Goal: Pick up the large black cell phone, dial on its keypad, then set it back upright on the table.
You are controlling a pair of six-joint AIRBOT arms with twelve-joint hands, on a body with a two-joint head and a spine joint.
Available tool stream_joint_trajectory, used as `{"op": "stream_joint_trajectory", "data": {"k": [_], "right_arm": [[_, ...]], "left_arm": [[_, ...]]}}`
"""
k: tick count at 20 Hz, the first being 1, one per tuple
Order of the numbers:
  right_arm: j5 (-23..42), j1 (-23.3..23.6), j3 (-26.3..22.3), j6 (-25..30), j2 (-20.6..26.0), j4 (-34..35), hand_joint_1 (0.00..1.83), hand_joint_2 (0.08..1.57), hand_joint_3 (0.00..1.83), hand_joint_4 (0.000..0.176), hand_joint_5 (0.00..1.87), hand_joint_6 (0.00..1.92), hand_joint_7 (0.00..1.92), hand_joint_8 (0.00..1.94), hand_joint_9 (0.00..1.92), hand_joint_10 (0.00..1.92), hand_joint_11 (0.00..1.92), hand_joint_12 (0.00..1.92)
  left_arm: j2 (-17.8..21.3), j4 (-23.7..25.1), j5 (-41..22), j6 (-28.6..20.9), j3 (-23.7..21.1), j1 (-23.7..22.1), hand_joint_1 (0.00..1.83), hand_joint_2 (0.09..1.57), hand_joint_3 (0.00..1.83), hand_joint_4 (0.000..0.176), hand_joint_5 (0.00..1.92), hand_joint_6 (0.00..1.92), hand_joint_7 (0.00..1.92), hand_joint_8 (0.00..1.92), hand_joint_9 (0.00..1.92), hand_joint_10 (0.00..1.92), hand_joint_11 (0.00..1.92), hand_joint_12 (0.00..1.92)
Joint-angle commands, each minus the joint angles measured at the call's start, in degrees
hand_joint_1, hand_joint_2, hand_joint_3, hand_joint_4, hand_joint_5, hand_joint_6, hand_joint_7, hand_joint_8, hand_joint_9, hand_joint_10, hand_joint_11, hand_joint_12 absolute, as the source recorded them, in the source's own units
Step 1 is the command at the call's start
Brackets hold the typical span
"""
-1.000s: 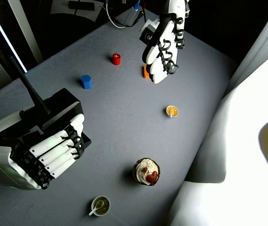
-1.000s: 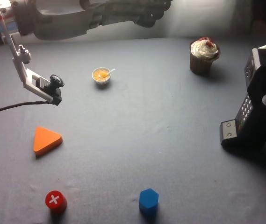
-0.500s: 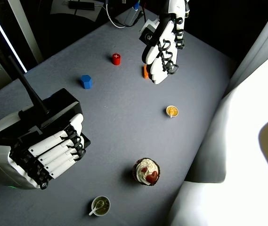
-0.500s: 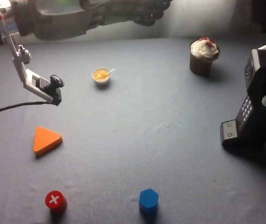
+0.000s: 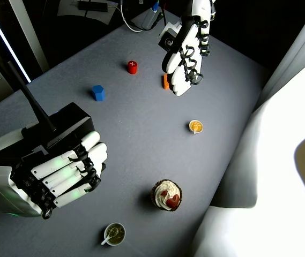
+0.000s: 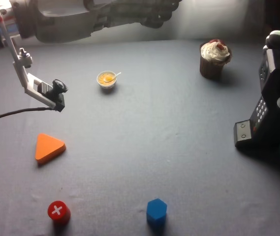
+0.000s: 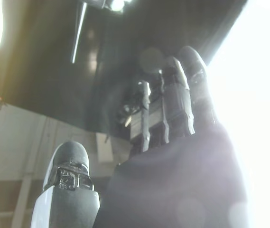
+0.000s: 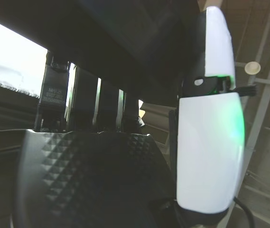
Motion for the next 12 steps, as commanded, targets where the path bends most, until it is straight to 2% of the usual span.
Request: {"op": "stream_joint_trajectory", "data": {"k": [1,5,8,12], "right_arm": [[7.4,-0.1,0.5,0.7,0.9,1.5,1.07,1.06,0.0,0.0,0.68,0.0,0.63,0.0,0.69,0.0,0.35,1.16],[7.4,-0.2,0.5,0.7,1.0,1.5,1.06,1.05,0.0,0.0,0.66,0.0,0.6,0.0,0.64,0.0,0.32,1.13],[7.4,-0.3,0.7,0.6,1.1,1.5,1.03,1.05,0.0,0.0,0.6,0.0,0.59,0.0,0.63,0.0,0.3,1.15],[7.4,-0.5,0.8,0.6,1.2,1.6,1.02,1.03,0.0,0.0,0.58,0.0,0.55,0.0,0.56,0.0,0.26,1.12]], "left_arm": [[0.6,-4.4,-4.0,-0.2,-0.3,-1.1,0.0,1.19,0.0,0.019,0.25,0.0,0.23,0.0,0.23,0.0,0.0,0.56],[0.6,-4.4,-4.0,-0.2,-0.3,-1.1,0.0,1.18,0.0,0.018,0.25,0.0,0.23,0.0,0.22,0.0,0.0,0.63],[0.6,-4.4,-4.0,-0.2,-0.3,-1.1,0.0,1.19,0.0,0.018,0.22,0.0,0.21,0.0,0.2,0.0,0.0,0.55],[0.6,-4.4,-4.0,-0.2,-0.3,-1.0,0.0,1.19,0.0,0.018,0.24,0.01,0.23,0.01,0.21,0.01,0.0,0.59]]}}
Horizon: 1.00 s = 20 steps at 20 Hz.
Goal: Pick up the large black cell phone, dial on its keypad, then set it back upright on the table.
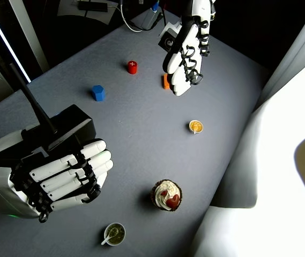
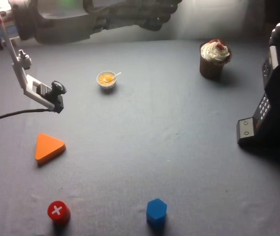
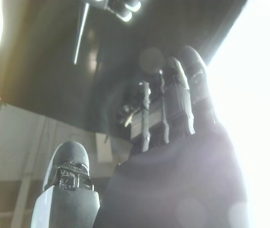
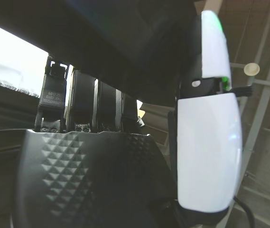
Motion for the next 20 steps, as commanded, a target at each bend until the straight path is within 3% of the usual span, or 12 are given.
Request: {"op": "stream_joint_trajectory", "data": {"k": [1,5,9,20], "right_arm": [[7.4,0.1,0.4,0.7,0.9,1.3,1.01,1.03,0.0,0.0,0.57,0.0,0.54,0.0,0.54,0.0,0.25,1.12],[7.4,0.0,0.6,0.7,0.9,1.3,0.95,1.02,0.0,0.0,0.49,0.0,0.46,0.0,0.46,0.0,0.19,1.09],[7.4,0.0,0.8,0.7,1.0,1.5,0.86,0.98,0.0,0.0,0.4,0.0,0.34,0.0,0.3,0.0,0.0,0.99],[7.4,-0.1,0.7,0.6,1.1,1.5,0.68,0.96,0.0,0.001,0.22,0.0,0.13,0.0,0.11,0.0,0.0,0.59]], "left_arm": [[0.5,-4.4,-4.1,-0.2,-0.3,-1.4,0.0,1.19,0.0,0.017,0.24,0.0,0.23,0.0,0.21,0.0,0.0,0.58],[0.5,-4.4,-4.1,-0.2,-0.3,-1.2,0.0,1.19,0.0,0.02,0.22,0.0,0.21,0.01,0.2,0.0,0.0,0.57],[0.5,-4.4,-4.1,-0.2,-0.3,-1.1,0.0,1.19,0.0,0.019,0.23,0.0,0.22,0.01,0.2,0.0,0.0,0.58],[0.6,-4.4,-4.1,-0.2,-0.8,-1.0,0.0,1.19,0.0,0.019,0.23,0.0,0.22,0.0,0.21,0.0,0.0,0.59]]}}
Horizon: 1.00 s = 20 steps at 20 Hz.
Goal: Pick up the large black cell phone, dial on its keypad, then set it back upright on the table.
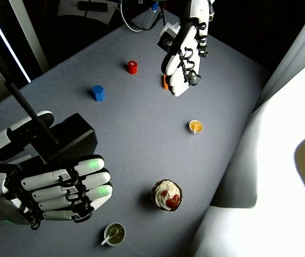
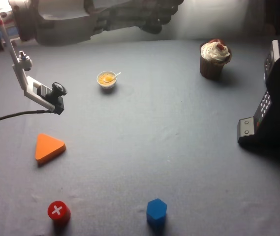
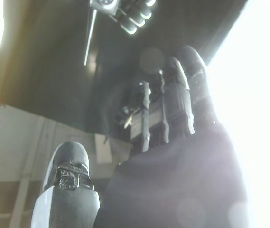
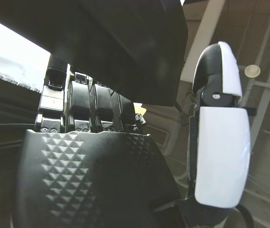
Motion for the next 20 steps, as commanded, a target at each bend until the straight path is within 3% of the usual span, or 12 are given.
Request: {"op": "stream_joint_trajectory", "data": {"k": [1,3,4,5,6,7,8,10,16,20], "right_arm": [[7.3,-0.1,0.3,0.6,1.1,1.3,0.61,0.96,0.0,0.015,0.17,0.0,0.06,0.0,0.05,0.0,0.0,0.47],[7.3,-0.3,0.3,0.5,1.2,1.3,0.52,0.92,0.0,0.046,0.09,0.0,0.0,0.0,0.0,0.0,0.0,0.21],[7.3,-0.3,0.3,0.5,1.3,1.3,0.52,0.92,0.0,0.046,0.09,0.0,0.0,0.0,0.0,0.0,0.0,0.21],[7.3,-0.4,0.3,0.3,1.4,1.3,0.48,0.9,0.0,0.048,0.03,0.0,0.0,0.0,0.0,0.0,0.0,0.09],[7.3,-0.4,0.3,0.3,1.5,1.3,0.29,0.87,0.0,0.056,0.0,0.0,0.0,0.0,0.0,0.0,0.0,0.01],[7.3,-0.5,0.2,0.2,1.6,1.3,0.29,0.87,0.0,0.056,0.0,0.0,0.0,0.0,0.0,0.0,0.0,0.01],[7.3,-0.6,0.1,0.1,1.9,1.3,0.12,0.86,0.0,0.061,0.0,0.0,0.0,0.0,0.0,0.0,0.0,0.0],[7.3,-1.1,-0.4,0.0,2.6,1.3,0.0,0.81,0.0,0.06,0.0,0.0,0.0,0.0,0.0,0.0,0.0,0.0],[7.4,-2.5,-4.7,-0.9,7.2,2.5,0.0,0.8,0.0,0.069,0.0,0.0,0.0,0.0,0.0,0.0,0.0,0.0],[7.4,-4.6,-11.9,-2.4,13.5,5.4,0.0,0.82,0.0,0.069,0.0,0.0,0.0,0.0,0.0,0.0,0.0,0.0]], "left_arm": [[0.5,-4.4,-4.4,-0.2,-0.3,-1.1,0.0,1.18,0.0,0.019,0.23,0.0,0.22,0.0,0.21,0.0,0.0,0.59],[0.5,-4.3,-4.4,-0.1,-0.5,-0.9,0.0,1.18,0.0,0.024,0.24,0.0,0.22,0.01,0.21,0.0,0.0,0.6],[0.5,-4.3,-4.4,-0.1,-0.5,-0.8,0.0,1.18,0.0,0.024,0.24,0.0,0.22,0.01,0.21,0.0,0.0,0.6],[0.6,-4.3,-4.4,-0.1,-0.6,-0.8,0.0,1.18,0.0,0.023,0.24,0.0,0.22,0.0,0.2,0.0,0.0,0.6],[0.6,-4.3,-4.4,-0.1,-0.7,-0.8,0.0,1.18,0.0,0.02,0.24,0.0,0.23,0.01,0.21,0.0,0.0,0.6],[0.6,-4.3,-4.4,-0.1,-0.7,-0.8,0.0,1.18,0.0,0.02,0.24,0.0,0.23,0.01,0.21,0.0,0.0,0.6],[0.6,-4.3,-4.4,-0.1,-0.8,-0.8,0.0,1.18,0.0,0.023,0.24,0.0,0.24,0.01,0.21,0.0,0.0,0.6],[0.6,-4.3,-4.4,-0.1,-0.8,-0.7,0.0,1.18,0.0,0.018,0.22,0.0,0.2,0.0,0.2,0.0,0.0,0.6],[0.4,-4.3,-4.0,-0.4,-1.2,-0.6,0.0,1.2,0.0,0.018,0.23,0.0,0.21,0.0,0.2,0.0,0.0,0.62],[0.4,-4.1,-3.8,-0.7,-1.7,-0.5,0.0,1.2,0.0,0.017,0.22,0.01,0.19,0.01,0.18,0.01,0.0,0.56]]}}
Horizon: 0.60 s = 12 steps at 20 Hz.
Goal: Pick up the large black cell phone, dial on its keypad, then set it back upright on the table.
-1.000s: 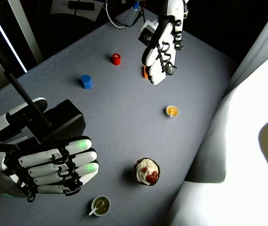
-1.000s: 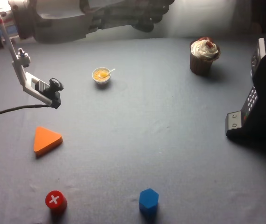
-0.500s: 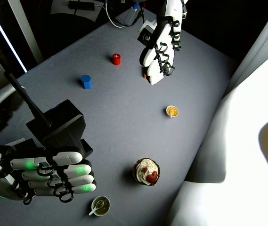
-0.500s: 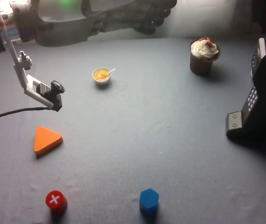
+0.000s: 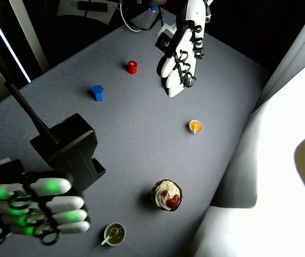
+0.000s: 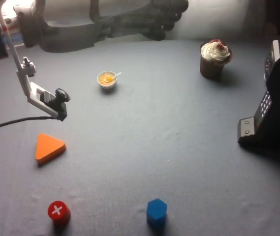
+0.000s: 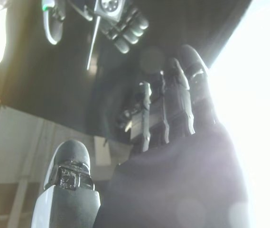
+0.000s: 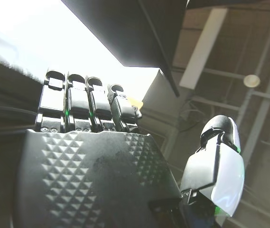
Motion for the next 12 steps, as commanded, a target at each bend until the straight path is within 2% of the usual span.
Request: {"op": "stream_joint_trajectory", "data": {"k": [1,4,7,10,12], "right_arm": [[7.1,-0.6,-0.7,0.1,2.1,1.6,0.0,0.82,0.0,0.072,0.0,0.0,0.0,0.0,0.0,0.0,0.0,0.0],[7.1,-5.3,-5.9,-0.3,8.6,1.6,0.0,0.83,0.0,0.073,0.0,0.0,0.0,0.0,0.0,0.0,0.0,0.0],[7.1,-11.0,-13.5,-0.6,15.6,3.5,0.0,0.85,0.0,0.073,0.0,0.0,0.0,0.0,0.0,0.0,0.0,0.0],[7.1,-19.1,-22.1,-1.7,22.3,12.5,0.0,0.86,0.01,0.068,0.0,0.0,0.0,0.0,0.0,0.0,0.0,0.0],[7.0,-25.6,-27.9,0.1,26.2,16.9,0.0,0.86,0.01,0.068,0.0,0.0,0.0,0.0,0.0,0.0,0.0,0.0]], "left_arm": [[0.4,-4.0,-4.4,-0.6,-0.1,-1.2,0.0,1.2,0.0,0.017,0.23,0.01,0.2,0.01,0.19,0.01,0.0,0.59],[0.4,-4.0,-4.2,-0.8,0.1,-1.2,0.0,1.19,0.0,0.019,0.22,0.0,0.21,0.0,0.19,0.0,0.0,0.57],[0.5,-4.0,-4.1,-0.9,0.3,-1.1,0.0,1.19,0.0,0.014,0.21,0.0,0.2,0.0,0.18,0.0,0.0,0.57],[0.5,-4.1,-4.1,-1.0,0.3,-1.0,0.0,1.2,0.0,0.013,0.23,0.0,0.2,0.01,0.2,0.01,0.0,0.6],[0.9,-4.5,-3.6,-1.3,0.1,-0.9,0.0,1.2,0.0,0.01,0.24,0.0,0.21,0.0,0.2,0.0,0.0,0.62]]}}
